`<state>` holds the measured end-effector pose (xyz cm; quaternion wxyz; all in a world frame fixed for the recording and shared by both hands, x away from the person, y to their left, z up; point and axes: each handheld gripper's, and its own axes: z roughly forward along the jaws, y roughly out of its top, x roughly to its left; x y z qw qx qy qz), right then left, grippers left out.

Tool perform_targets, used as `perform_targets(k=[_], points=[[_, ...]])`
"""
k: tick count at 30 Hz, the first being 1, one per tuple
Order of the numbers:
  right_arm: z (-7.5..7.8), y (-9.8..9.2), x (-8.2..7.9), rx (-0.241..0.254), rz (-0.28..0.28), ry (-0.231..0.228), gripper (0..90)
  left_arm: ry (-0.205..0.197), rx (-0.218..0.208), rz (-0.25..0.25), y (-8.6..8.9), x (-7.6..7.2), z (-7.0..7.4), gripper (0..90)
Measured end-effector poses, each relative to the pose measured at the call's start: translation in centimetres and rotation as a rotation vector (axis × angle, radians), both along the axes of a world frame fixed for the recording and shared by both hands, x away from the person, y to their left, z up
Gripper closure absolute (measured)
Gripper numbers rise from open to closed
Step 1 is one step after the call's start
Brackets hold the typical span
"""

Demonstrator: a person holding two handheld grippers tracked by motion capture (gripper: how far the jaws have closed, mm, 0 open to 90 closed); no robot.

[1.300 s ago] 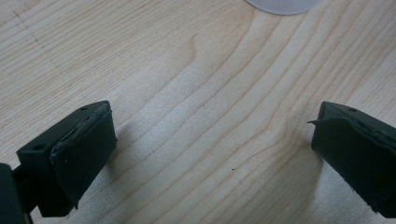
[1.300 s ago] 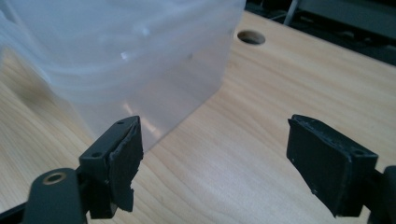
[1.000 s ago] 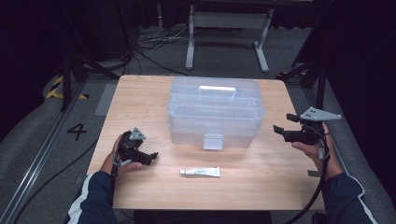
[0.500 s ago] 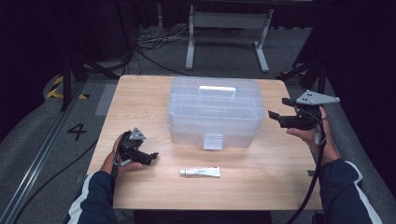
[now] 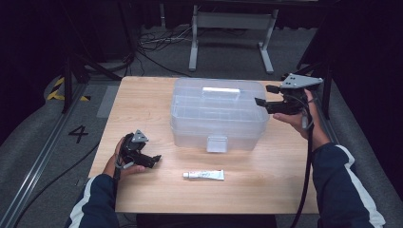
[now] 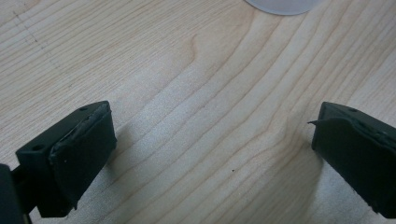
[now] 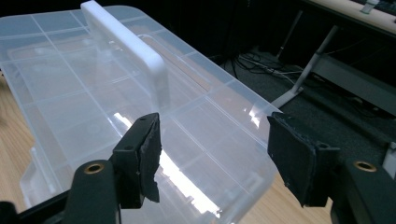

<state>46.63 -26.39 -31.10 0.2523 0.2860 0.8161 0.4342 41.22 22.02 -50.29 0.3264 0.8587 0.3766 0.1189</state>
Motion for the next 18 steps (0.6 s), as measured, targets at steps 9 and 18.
perform_targets(k=[9, 18], points=[[0.0, 3.1, 1.2, -0.039, 0.04, 0.045, 36.1, 0.004, -0.005, 0.006, -0.1, 0.0, 0.0, 0.0], [-0.2, 4.8, 2.1, -0.07, 0.045, 0.067, 37.3, -0.004, 0.0, -0.005, -0.1, 0.2, 0.0, 0.0]])
